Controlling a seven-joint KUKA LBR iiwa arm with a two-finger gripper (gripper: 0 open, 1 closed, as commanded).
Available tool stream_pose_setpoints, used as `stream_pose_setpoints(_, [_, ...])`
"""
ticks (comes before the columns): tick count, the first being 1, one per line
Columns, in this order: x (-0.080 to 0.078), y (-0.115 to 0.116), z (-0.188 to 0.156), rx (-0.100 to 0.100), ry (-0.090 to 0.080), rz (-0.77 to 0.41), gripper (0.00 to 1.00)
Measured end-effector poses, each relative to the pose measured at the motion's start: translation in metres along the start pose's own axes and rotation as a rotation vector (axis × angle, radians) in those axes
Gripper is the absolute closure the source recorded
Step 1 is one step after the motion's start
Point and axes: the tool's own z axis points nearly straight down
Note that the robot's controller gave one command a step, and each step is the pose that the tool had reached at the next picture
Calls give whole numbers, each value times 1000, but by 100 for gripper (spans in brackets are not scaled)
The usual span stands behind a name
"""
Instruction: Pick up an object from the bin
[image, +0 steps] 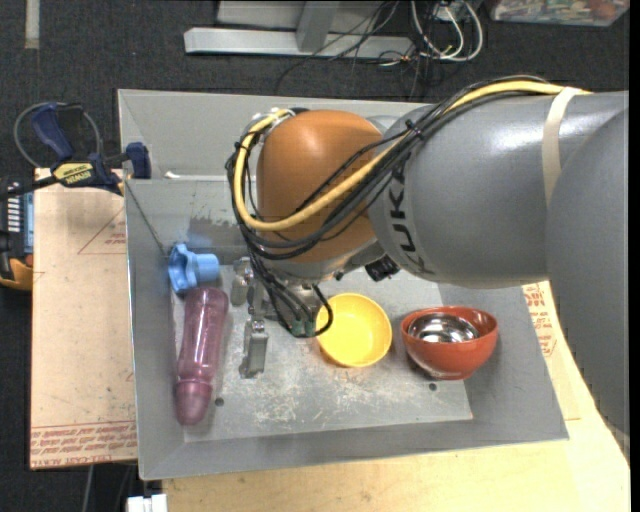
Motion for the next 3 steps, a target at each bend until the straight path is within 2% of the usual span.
stream_pose_setpoints(1, [-2,-2,-5,-2,-8,5,0])
stream_pose_setpoints(2, [-64,41,121,1,-14,-528,0])
stream_pose_setpoints(3, [-39,31,61,-2,-14,-479,0])
